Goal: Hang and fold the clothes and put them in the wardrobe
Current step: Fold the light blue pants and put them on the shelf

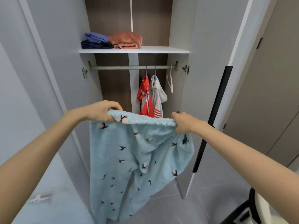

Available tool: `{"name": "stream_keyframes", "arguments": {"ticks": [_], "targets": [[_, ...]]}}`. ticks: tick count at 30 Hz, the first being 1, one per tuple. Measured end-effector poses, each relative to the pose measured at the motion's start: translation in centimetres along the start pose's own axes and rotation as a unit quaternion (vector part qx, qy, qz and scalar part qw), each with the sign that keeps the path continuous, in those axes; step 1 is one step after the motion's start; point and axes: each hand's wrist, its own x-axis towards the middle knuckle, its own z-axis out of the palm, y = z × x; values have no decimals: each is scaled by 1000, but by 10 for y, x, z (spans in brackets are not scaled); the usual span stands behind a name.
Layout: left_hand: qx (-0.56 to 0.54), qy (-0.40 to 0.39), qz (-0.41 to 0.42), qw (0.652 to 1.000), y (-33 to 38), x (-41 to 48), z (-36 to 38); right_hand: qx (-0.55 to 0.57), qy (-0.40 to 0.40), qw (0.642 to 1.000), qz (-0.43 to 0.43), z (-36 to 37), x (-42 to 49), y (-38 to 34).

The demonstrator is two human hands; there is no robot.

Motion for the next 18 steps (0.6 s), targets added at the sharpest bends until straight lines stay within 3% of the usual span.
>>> {"name": "stream_keyframes", "arguments": {"ticks": [4, 7, 9, 12, 15, 18], "targets": [[-58, 3, 43, 997, 0, 5, 21, 7, -10, 1000, 25, 24, 7, 19], [-77, -12, 69, 995, -4, 8, 33, 88, 75, 993, 15, 39, 11, 37], [-88, -28, 64, 994, -7, 11, 40, 166, 112, 980, -6, 40, 12, 48], [-38, -64, 27, 997, -19, 18, 54, 187, 88, 975, -77, 29, 11, 57], [-26, -193, -22, 981, -32, 20, 76, 96, 93, 983, -124, 19, 9, 56], [-21, -313, -79, 946, -41, 21, 107, 53, 35, 985, -159, 20, 6, 46]]}}
